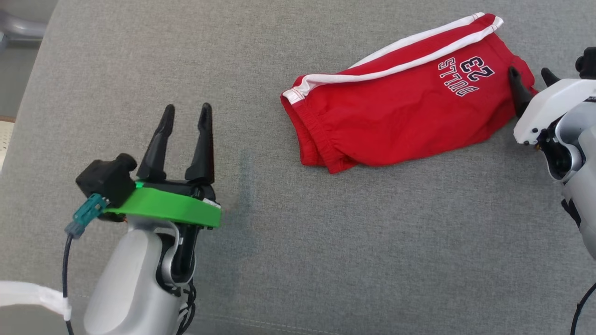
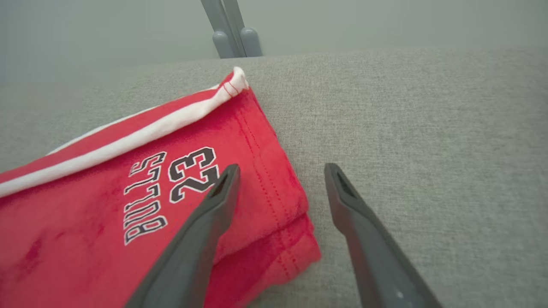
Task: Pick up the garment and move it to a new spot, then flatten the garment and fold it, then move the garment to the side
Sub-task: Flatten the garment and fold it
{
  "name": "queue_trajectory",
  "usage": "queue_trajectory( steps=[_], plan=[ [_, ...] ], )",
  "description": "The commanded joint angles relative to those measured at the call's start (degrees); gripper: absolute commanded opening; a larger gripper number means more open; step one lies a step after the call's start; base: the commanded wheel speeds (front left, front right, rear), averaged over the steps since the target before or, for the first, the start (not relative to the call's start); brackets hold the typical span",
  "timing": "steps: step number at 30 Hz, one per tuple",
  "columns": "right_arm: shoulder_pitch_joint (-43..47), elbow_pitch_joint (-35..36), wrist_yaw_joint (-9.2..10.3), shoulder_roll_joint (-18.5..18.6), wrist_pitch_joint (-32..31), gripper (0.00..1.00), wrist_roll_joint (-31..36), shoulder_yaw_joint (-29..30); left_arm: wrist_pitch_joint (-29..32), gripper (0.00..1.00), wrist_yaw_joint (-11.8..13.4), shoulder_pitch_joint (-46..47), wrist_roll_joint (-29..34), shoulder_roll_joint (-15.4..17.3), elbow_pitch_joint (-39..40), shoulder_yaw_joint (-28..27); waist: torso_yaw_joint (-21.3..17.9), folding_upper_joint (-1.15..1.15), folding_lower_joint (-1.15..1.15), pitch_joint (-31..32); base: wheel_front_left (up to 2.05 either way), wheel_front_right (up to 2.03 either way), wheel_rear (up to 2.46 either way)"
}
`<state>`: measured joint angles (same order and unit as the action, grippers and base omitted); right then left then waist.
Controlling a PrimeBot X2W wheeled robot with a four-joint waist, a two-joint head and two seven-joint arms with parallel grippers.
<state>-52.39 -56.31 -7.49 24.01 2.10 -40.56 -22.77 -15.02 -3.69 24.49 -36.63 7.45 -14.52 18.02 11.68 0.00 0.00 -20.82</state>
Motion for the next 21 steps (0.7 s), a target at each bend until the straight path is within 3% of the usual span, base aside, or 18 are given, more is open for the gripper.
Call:
queue_trajectory(
  steps=[1, 9, 10, 11, 12, 21],
  plan=[
    [0.82, -0.78, 0.02, 0.33, 0.15, 1.00, -0.52, -0.48, -0.16, 1.00, -0.22, -1.56, 1.72, -0.57, 0.81, -1.85, 0.29, 0.00, 0.00, 0.02, 0.00, 0.00, 0.00],
    [1.55, -4.11, 0.02, -0.04, 0.07, 1.00, -2.95, -2.63, -0.16, 1.00, -1.77, -6.96, 12.12, -3.14, 3.19, -10.70, 1.05, 0.00, 0.00, 0.45, 0.00, 0.00, 0.00],
    [1.78, -4.28, 0.02, -0.35, -0.37, 0.89, -3.44, -2.93, -0.16, 1.00, -1.90, -7.49, 12.91, -3.44, 3.18, -11.30, 1.06, 0.00, 0.00, 0.49, 0.00, 0.00, 0.00],
    [2.00, -4.26, 0.02, -0.62, -0.84, 0.41, -3.96, -3.35, -0.16, 1.00, -2.11, -8.08, 13.83, -3.76, 3.12, -11.84, 1.06, 0.00, 0.00, 0.55, 0.00, 0.00, 0.00],
    [2.16, -4.14, 0.02, -0.79, -1.02, 0.00, -4.43, -3.57, -0.16, 1.00, -2.35, -8.35, 14.32, -3.90, 3.12, -12.26, 1.06, 0.00, 0.00, 0.61, 0.00, 0.00, 0.00],
    [6.00, -2.62, 0.04, -1.32, 3.72, 0.00, -11.44, -2.69, -0.16, 1.00, -3.36, -11.15, 16.40, -4.48, 2.37, -13.87, -0.33, 0.00, 0.00, 4.45, 0.00, 0.00, 0.00]
  ],
)
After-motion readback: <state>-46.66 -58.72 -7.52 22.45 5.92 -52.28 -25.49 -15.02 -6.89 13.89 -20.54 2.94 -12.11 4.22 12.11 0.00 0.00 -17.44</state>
